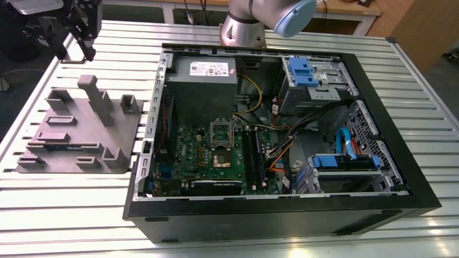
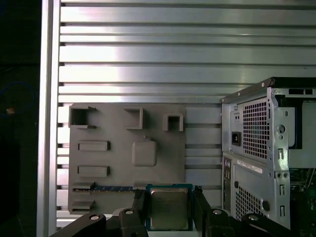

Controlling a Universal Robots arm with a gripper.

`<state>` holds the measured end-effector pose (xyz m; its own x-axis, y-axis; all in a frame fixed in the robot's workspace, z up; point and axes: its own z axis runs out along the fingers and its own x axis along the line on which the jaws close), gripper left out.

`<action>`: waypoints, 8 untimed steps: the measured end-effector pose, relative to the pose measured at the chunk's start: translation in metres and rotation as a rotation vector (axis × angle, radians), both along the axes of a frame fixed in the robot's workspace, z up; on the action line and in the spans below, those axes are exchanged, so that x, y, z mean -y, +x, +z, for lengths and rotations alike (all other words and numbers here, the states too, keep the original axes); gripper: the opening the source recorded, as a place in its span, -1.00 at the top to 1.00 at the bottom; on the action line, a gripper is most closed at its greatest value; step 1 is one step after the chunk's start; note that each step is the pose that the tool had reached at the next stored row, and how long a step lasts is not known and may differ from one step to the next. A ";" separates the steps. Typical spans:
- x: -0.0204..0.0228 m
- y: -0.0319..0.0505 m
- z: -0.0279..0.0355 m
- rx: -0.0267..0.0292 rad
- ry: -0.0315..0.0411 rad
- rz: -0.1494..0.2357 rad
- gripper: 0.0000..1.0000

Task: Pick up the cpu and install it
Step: 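Pick up the cpu and move it towards the insertion slot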

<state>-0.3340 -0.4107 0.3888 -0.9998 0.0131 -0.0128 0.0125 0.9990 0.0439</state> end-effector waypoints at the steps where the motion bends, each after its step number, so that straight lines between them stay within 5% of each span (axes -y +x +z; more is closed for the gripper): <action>1: 0.0000 0.0005 0.0000 -0.0001 -0.0001 0.000 0.06; 8: 0.0000 0.0050 0.0001 -0.0001 -0.0001 0.000 0.06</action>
<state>-0.3290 -0.4107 0.3888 -0.9998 0.0131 -0.0127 0.0125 0.9990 0.0438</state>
